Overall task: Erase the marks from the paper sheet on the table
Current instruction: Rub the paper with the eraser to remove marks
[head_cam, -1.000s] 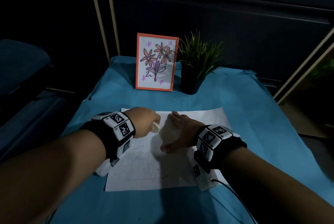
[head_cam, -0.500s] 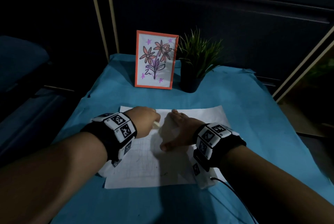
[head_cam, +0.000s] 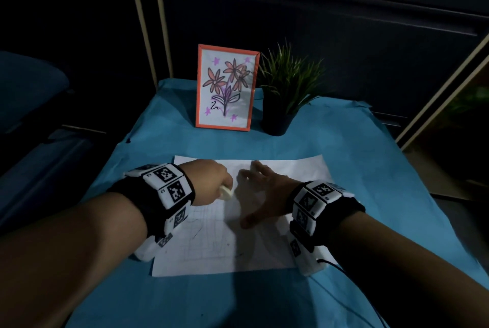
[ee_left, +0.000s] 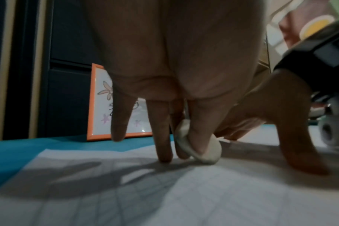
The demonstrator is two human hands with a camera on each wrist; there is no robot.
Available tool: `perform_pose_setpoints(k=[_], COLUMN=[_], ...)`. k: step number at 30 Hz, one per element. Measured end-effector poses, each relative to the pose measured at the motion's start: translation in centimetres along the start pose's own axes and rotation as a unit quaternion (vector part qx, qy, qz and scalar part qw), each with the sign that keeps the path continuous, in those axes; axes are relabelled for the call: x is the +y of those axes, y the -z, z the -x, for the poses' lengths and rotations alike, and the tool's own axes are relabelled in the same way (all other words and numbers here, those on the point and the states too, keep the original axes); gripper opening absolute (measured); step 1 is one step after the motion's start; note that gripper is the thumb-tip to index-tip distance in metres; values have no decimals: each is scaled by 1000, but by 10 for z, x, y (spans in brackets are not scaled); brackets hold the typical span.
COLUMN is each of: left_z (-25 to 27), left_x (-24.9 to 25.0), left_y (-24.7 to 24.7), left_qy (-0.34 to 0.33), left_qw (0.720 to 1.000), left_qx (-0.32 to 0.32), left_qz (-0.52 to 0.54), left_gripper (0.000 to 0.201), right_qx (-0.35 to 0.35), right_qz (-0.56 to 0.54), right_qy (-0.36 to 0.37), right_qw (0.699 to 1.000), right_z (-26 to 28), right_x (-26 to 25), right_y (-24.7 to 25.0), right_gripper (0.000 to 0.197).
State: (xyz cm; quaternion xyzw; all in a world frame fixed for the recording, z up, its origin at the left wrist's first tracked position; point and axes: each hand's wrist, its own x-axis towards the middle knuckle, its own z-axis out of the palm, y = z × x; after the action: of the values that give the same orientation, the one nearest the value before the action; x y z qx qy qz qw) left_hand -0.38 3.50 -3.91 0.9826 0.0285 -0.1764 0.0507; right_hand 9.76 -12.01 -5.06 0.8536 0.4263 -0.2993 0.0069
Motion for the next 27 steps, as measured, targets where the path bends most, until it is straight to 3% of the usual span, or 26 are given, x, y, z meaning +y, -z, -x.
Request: perform_pose_setpoints(k=[4, 9, 14, 20, 27], left_z=[-3, 9, 7, 19, 16], left_x=[3, 6, 4, 8, 11], left_y=[0, -9, -7, -9, -12], left_qy=[11, -16, 17, -13, 9], left_qw=[999, 999, 997, 999, 998], left_qx=[45, 27, 62, 7, 53], left_qz=[4, 6, 43, 33, 39], left_gripper=[28, 26, 25, 24, 23], right_qx=[1, -6, -2, 4, 11], right_qz=[-9, -1, -1, 4, 1], right_qy=[-15, -15, -7, -3, -2], right_qw=[1000, 1000, 1000, 1000, 1000], right_z=[-4, -6, -1, -4, -2], right_x=[4, 4, 2, 2, 1], right_y=[-1, -2, 2, 0, 0], right_gripper=[116, 120, 117, 120, 118])
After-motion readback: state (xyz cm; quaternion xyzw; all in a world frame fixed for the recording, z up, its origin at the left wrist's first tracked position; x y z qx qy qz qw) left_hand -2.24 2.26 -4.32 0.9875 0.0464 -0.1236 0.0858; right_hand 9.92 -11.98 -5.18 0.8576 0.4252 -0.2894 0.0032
